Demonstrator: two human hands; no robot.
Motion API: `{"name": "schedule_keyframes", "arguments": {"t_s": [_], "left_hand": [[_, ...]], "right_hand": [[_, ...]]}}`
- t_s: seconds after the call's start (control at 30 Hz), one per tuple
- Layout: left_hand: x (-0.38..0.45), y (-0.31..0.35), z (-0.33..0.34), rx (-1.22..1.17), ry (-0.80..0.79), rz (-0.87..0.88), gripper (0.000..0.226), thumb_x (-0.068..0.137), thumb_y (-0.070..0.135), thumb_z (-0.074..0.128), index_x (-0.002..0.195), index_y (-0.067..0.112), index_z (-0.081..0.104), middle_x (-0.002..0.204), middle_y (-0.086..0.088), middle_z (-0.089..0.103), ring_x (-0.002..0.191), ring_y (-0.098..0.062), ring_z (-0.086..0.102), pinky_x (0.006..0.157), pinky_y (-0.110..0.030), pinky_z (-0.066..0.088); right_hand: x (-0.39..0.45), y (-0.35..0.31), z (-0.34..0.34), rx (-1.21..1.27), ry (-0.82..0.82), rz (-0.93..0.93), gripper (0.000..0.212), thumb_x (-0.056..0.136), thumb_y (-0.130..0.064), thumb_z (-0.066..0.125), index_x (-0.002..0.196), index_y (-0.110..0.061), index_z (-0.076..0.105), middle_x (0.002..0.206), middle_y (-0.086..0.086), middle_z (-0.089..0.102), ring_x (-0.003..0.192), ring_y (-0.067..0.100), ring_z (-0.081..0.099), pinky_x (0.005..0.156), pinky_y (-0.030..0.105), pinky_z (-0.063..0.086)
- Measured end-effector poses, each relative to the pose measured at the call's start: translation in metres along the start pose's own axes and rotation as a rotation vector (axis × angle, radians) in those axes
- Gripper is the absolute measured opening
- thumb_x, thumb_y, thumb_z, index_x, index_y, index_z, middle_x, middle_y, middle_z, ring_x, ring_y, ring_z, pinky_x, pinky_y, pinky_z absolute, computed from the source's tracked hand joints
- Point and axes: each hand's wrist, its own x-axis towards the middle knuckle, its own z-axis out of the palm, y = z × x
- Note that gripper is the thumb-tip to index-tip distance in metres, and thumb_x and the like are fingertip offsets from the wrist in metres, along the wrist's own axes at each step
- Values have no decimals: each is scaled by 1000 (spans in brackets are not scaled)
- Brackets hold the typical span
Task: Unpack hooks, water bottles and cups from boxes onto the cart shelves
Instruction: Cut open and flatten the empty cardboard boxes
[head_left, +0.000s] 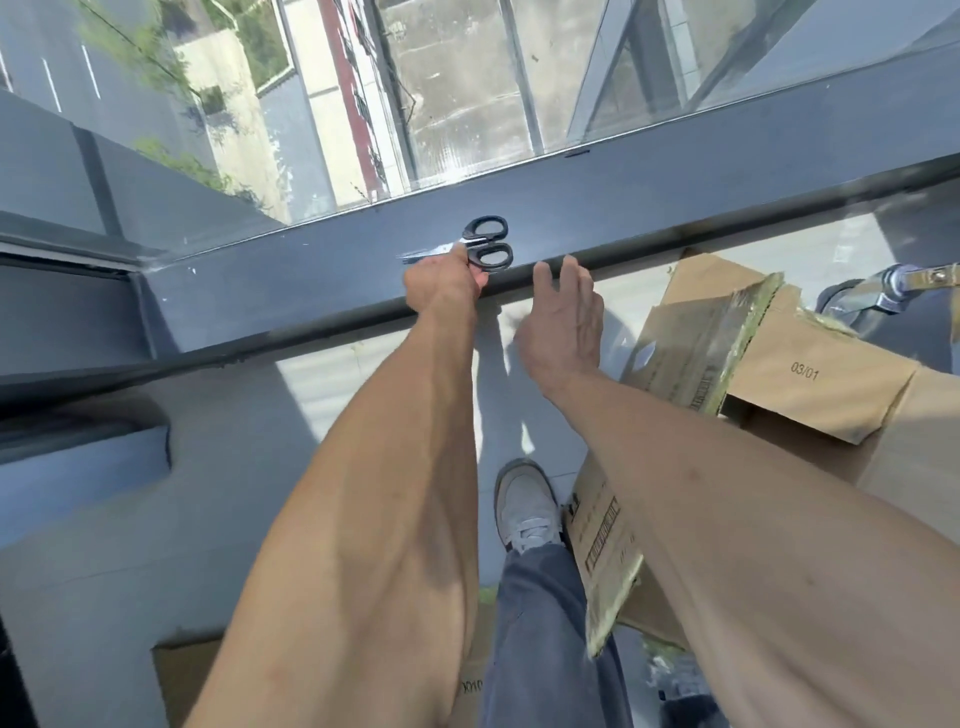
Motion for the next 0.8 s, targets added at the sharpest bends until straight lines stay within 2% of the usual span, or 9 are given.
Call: {"name": "schedule_keyframes", "arguments": {"t_s": [0.1,0.17,0.3,0.47,0.53,0.57,0.67,0.73,0.8], "left_hand": [[-5,-2,7,246,172,77,31,87,30,64,69,5,63,71,-13,71,75,-30,69,80,-38,58],[-15,-9,5,381,210,122,29,89,32,57,71,9,61,87,-13,72,85,-32,68,80,-35,55],[-51,-32,-6,602,217,224,21,92,25,49,84,13,63,95,-8,69,88,-29,60,71,-26,37],[-115,-88,-16,887,37,314,23,95,31,44,90,12,58,90,-5,62,82,-27,51,71,-29,36],[-145,-116,-15,927,-62,318,26,95,36,45,90,14,58,87,-4,64,82,-29,57,69,-30,40],[-159,-129,-15,911,-83,333,25,94,37,46,90,15,57,87,-4,64,83,-30,58,69,-30,41],[-212,-168,-9,779,-35,345,21,91,38,49,89,18,55,92,-5,64,90,-31,60,75,-33,46],[-246,-193,-5,831,-1,345,28,91,46,47,94,20,57,96,-4,64,95,-30,61,76,-33,45],[-268,-211,-4,863,45,375,35,92,47,42,102,17,58,103,-5,65,98,-30,59,77,-34,42]], "right_hand": [[3,-1,-2,-11,-27,43,57,87,-6,48,143,-12,34,154,20,21,140,34,23,110,41,27],[2,-3,-6,-14,-42,89,55,88,-7,50,141,-12,36,154,21,21,137,34,26,108,41,28],[-16,2,-18,-35,-50,155,53,88,-18,60,137,-12,40,151,22,25,135,34,28,110,43,23],[-62,34,-45,19,13,159,47,86,-17,55,132,-10,47,146,20,35,135,34,29,114,44,20],[-87,55,-57,94,90,117,47,85,-13,54,131,-10,49,138,15,42,127,32,37,105,39,29],[-99,64,-63,107,140,72,46,84,-10,55,129,-11,51,129,13,47,118,30,42,94,35,32],[-142,102,-86,78,221,-49,38,80,-13,62,117,-12,53,106,10,56,96,28,47,73,31,26],[-176,135,-95,101,124,-58,31,84,-20,61,113,-12,52,105,10,58,96,28,50,70,34,30],[-204,168,-96,120,-54,-18,24,91,-16,52,114,-9,55,109,14,60,101,33,55,76,38,40]]}}
